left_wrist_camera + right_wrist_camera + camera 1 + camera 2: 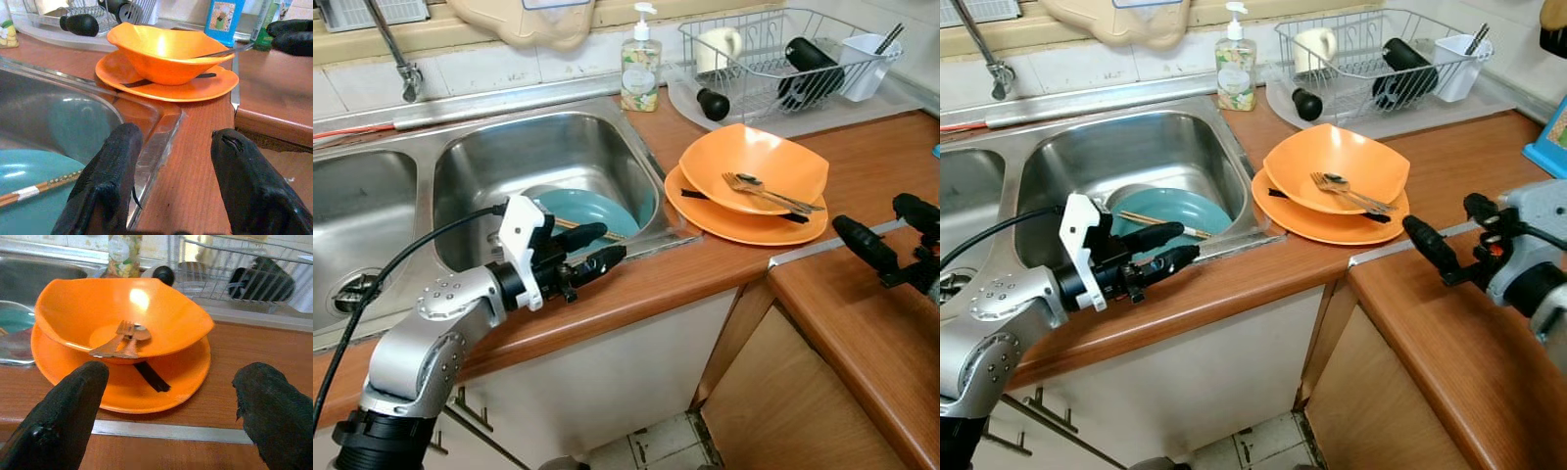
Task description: Kitchen organization
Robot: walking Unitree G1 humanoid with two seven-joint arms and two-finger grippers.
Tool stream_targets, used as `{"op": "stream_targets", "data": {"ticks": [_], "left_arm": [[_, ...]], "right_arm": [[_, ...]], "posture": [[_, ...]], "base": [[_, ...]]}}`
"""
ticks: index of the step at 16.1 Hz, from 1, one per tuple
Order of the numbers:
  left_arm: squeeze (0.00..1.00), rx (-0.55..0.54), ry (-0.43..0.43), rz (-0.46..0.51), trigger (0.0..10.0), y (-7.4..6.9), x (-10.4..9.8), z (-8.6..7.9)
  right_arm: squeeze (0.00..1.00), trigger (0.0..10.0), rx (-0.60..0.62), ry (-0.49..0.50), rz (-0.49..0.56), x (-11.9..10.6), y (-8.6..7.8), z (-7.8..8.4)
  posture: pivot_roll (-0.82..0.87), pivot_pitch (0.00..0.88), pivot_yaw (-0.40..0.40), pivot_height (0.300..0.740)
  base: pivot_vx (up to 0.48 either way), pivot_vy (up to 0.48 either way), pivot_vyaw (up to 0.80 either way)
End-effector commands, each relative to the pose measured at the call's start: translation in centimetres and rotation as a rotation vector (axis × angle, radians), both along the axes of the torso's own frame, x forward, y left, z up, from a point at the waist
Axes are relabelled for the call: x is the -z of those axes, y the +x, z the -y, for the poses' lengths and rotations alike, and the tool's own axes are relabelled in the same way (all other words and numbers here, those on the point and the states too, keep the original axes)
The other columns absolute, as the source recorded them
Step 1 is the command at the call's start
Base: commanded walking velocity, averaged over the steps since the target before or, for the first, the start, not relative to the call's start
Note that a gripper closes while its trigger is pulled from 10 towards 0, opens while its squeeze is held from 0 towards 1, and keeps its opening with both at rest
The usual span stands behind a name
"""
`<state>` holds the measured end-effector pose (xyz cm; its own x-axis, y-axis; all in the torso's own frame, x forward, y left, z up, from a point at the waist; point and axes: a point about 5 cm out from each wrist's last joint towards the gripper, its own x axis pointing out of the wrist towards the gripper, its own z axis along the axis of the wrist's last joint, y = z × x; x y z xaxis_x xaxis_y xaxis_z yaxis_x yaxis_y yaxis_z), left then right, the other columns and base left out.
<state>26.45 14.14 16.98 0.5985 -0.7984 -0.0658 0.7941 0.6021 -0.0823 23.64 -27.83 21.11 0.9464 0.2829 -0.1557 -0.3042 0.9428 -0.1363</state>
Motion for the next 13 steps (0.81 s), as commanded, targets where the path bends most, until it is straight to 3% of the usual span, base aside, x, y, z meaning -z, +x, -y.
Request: {"op": "stream_targets", "data": {"ticks": [1,3,4,5,6,7,13], "left_arm": [[0.0,0.001,0.003,0.004,10.0,-0.2,-0.3,0.1],[0.0,-0.005,0.005,0.001,10.0,-0.1,-0.3,0.1],[0.0,-0.005,0.008,0.001,10.0,-0.1,-0.3,0.0],[0.0,-0.006,0.008,0.001,10.0,-0.1,-0.3,0.0],[0.0,-0.007,0.009,0.0,10.0,-0.1,-0.4,0.0],[0.0,-0.005,0.01,-0.002,10.0,-0.1,-0.4,0.0],[0.0,0.004,0.013,-0.008,10.0,-0.1,-0.4,0.2]], "right_arm": [[1.0,10.0,0.009,-0.024,0.014,-0.2,0.5,-0.2],[1.0,10.0,0.041,-0.056,0.008,0.2,1.3,-0.5],[0.8,10.0,0.032,-0.061,0.007,0.3,1.5,-0.7],[0.8,10.0,0.03,-0.062,0.008,0.4,1.6,-0.8],[0.15,10.0,0.021,-0.064,0.011,0.4,1.8,-1.2],[0.0,10.0,0.017,-0.066,0.012,0.5,2.0,-1.4],[0.0,10.0,-0.046,-0.061,0.039,0.0,2.7,-3.0]], "posture": [[-0.14,0.0,0.057,0.74],[-0.13,0.0,0.057,0.74],[-0.13,0.0,0.057,0.74],[-0.13,0.0,0.057,0.74],[-0.13,0.0,0.057,0.74],[-0.13,0.0,0.057,0.74],[-0.13,0.0,0.056,0.74]], "base": [[0.0,0.0,0.0],[0.0,0.0,0.0],[0.0,0.0,0.0],[0.0,0.0,0.0],[0.0,0.0,0.0],[0.0,0.0,0.0],[0.0,0.0,0.0]]}}
